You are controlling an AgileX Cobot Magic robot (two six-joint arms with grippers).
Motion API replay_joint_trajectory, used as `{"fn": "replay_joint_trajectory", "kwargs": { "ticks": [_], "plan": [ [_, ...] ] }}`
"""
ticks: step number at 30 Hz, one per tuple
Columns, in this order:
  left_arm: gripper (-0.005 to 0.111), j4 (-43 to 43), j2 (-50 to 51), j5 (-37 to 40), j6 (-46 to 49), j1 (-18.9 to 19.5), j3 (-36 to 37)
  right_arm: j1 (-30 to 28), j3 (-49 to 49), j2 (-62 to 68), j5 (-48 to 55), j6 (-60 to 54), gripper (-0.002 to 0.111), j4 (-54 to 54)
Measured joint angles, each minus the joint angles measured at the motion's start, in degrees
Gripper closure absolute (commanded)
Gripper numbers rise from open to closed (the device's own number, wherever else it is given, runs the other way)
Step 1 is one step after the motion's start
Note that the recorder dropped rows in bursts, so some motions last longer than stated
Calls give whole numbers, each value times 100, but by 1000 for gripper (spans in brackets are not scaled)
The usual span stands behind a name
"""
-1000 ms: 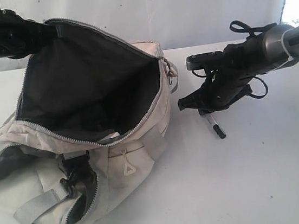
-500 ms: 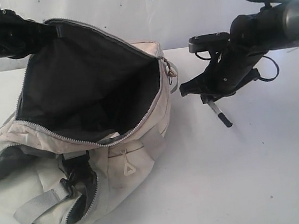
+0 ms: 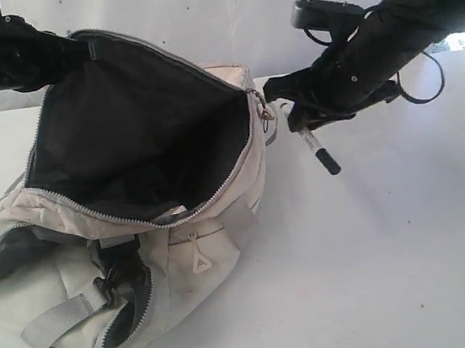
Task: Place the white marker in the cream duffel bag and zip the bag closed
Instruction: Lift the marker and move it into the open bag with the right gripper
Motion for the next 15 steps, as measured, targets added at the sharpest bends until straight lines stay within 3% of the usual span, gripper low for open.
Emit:
{"fn": "replay_joint_trajectory", "kwargs": {
  "ticks": [6, 15],
  "plan": [
    [106, 0, 0, 13, 7, 0, 0, 128, 0, 8, 272, -1526, 108, 2075],
    [106, 0, 0, 47, 7, 0, 0, 712, 0, 326, -499, -2152, 108, 2680]
  ]
}}
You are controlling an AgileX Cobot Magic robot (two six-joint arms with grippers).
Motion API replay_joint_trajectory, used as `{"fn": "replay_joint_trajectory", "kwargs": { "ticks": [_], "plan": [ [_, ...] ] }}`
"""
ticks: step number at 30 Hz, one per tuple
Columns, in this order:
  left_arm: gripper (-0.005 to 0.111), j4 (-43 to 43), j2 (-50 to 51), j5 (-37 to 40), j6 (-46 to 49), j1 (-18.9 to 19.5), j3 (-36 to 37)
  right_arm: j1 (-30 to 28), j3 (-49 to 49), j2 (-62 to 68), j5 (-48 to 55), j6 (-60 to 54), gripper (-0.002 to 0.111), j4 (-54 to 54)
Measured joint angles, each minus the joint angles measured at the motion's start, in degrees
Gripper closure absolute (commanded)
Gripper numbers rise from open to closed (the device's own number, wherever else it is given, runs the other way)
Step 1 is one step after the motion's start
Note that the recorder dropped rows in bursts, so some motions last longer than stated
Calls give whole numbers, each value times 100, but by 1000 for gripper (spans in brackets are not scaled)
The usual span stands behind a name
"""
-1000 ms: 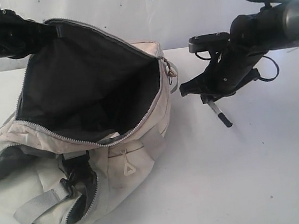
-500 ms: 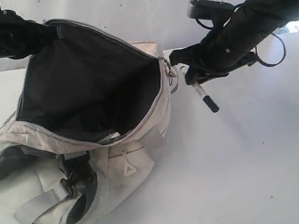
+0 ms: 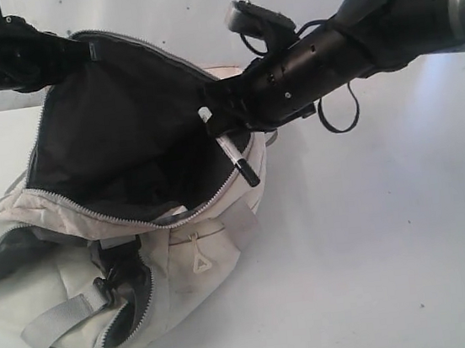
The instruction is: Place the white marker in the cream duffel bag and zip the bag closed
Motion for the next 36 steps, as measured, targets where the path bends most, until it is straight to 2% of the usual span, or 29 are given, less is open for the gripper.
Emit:
{"fn": "replay_joint_trajectory", "kwargs": {
  "ticks": [14, 19, 24, 26, 33, 36],
  "plan": [
    [106, 0, 0, 48, 0, 0, 0, 757, 0, 478, -1764, -35, 108, 1158],
    [106, 0, 0, 93, 0, 0, 0, 781, 0, 600, -1966, -399, 93, 1188],
    [106, 0, 0, 102, 0, 0, 0, 781, 0, 600, -2032, -518, 61, 1188],
    [106, 0, 0, 106, 0, 0, 0, 781, 0, 600, -2032, -530, 53, 1188],
    [106, 0, 0, 116, 18, 0, 0, 781, 0, 600, -1795, -530, 53, 1199],
    [105, 0, 0, 301, 457, 0, 0, 781, 0, 529, -1561, -554, 53, 859]
  ]
}}
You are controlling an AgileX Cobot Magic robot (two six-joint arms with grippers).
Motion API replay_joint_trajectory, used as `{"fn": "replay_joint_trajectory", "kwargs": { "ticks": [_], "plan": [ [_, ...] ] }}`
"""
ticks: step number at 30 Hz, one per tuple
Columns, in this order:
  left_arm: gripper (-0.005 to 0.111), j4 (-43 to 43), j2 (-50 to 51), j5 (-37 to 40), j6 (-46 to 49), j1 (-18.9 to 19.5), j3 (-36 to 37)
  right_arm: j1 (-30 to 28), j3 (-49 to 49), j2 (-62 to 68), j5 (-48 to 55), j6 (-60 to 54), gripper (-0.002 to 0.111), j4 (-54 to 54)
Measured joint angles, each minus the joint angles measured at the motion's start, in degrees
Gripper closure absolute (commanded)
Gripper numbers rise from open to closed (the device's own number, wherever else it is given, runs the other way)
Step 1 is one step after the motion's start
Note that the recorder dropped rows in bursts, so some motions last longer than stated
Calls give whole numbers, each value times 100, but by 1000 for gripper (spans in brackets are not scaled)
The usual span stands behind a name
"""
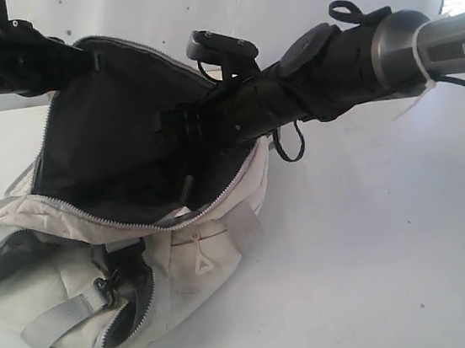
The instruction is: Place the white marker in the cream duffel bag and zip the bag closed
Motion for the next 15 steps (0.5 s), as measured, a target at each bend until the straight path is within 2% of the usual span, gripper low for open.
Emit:
{"fn": "replay_joint_trajectory", "kwargs": {
  "ticks": [2, 7, 11, 15],
  "plan": [
    [97, 0, 0, 90, 191, 0, 0, 0, 0, -121, 146, 106, 53, -378],
    [62, 10, -9, 228, 291, 0, 0, -164, 0, -411, 1341, 925, 53, -1275],
    [54, 10, -22, 475, 291, 0, 0, -398, 0, -593, 2089, 1319, 53, -1996],
    [50, 10, -47, 620, 291, 0, 0, -559, 0, -764, 2644, 1369, 53, -2273]
  ]
}}
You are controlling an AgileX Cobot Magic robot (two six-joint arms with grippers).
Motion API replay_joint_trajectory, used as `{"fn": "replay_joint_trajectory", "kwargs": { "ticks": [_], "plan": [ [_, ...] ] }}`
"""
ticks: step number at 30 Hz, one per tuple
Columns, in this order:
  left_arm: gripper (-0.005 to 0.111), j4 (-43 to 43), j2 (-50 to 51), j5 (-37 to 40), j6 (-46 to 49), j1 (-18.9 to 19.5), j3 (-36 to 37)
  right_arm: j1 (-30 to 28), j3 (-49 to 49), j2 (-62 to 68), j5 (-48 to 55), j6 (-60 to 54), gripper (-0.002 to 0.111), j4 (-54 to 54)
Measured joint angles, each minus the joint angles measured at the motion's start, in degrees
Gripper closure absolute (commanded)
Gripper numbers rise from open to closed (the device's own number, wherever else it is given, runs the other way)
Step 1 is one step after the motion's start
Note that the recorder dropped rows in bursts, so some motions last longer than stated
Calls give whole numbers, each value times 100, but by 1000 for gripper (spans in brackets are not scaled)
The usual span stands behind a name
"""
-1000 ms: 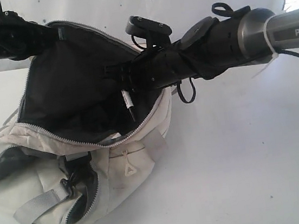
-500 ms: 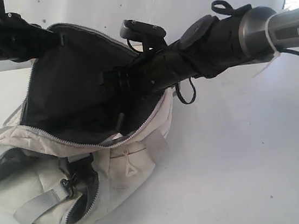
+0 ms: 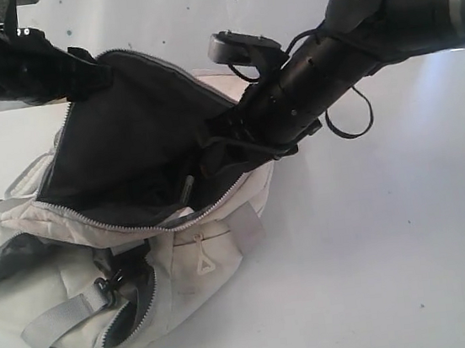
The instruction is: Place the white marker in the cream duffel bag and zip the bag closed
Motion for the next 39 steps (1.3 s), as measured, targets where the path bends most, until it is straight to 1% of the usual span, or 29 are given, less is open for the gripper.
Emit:
{"fn": "replay_joint_trajectory", "kwargs": {
  "ticks": [4, 7, 11, 13, 18, 19, 20, 22, 23, 24, 25, 26, 29, 30, 33, 36, 39],
  "plan": [
    [49, 0, -19, 128, 0, 0, 0, -188, 0, -107, 310, 25, 53, -105],
    [49, 0, -19, 219, 0, 0, 0, -339, 0, -178, 574, 77, 58, -291],
    [49, 0, -19, 481, 0, 0, 0, -565, 0, -204, 792, 493, 65, -772],
    [49, 0, -19, 799, 0, 0, 0, -684, 0, -204, 825, 637, 66, -1057],
    [49, 58, -19, 1951, 115, 0, 0, -1028, 0, -204, 858, 730, 66, -1326],
    [49, 121, -19, 2290, 193, 0, 0, -1149, 0, -204, 869, 730, 66, -1403],
    [49, 186, -19, 2433, 223, 0, 0, -1181, 0, -204, 869, 730, 66, -1444],
    [49, 579, -19, 2728, 263, 0, 0, -1308, 0, -204, 882, 730, 66, -1631],
    [49, 976, -19, 2903, 279, 0, 0, -1362, 0, -204, 891, 730, 66, -1701],
    [49, 1182, -19, 2991, 279, 0, 0, -1385, 0, -204, 891, 730, 66, -1711],
    [46, 1469, -24, 3075, 289, 0, 58, -1394, 0, -204, 891, 730, 66, -1747],
    [41, 1606, -24, 3110, 301, 0, 147, -1394, 0, -204, 891, 730, 66, -1759],
    [14, 1722, -24, 3147, 363, 0, 281, -1394, 0, -104, 871, 730, 66, -1784],
    [9, 1722, -24, 3161, 245, 0, 281, -1394, 0, -65, 855, 730, 66, -1806],
    [8, 1809, -108, 3169, -84, 0, 281, -1394, 0, 39, 728, 738, 66, -1825],
    [8, 2411, -302, 3183, -905, 0, 102, -1394, 0, 49, 648, 738, 66, -1846],
    [8, 3105, -542, 3212, -2229, 0, -74, -1394, 0, 49, 622, 742, 66, -1846]
  ]
}}
